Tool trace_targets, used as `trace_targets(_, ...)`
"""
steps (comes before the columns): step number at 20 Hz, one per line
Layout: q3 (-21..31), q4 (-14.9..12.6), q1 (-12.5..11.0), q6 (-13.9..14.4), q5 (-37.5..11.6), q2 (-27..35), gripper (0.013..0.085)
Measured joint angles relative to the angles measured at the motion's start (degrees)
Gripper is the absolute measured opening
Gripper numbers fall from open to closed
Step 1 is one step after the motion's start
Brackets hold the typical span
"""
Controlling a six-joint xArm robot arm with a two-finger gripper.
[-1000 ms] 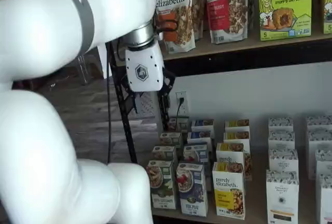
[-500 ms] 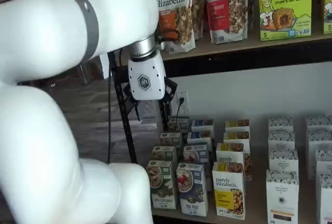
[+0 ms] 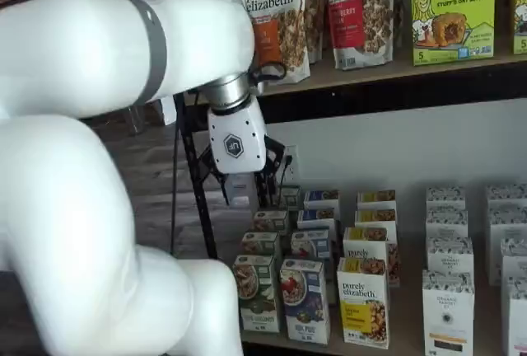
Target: Pick up the blue and white box that is on the bottom shelf, the second box from the left
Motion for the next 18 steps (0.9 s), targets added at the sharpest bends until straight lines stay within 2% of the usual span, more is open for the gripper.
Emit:
trace_targets(6,2.88,1.78,-0.64,-1.37,-7.12,2.44,0.0850)
trace_targets(18,6.70,2.08,0.24,-1.10,-20.40,10.99,0.0850)
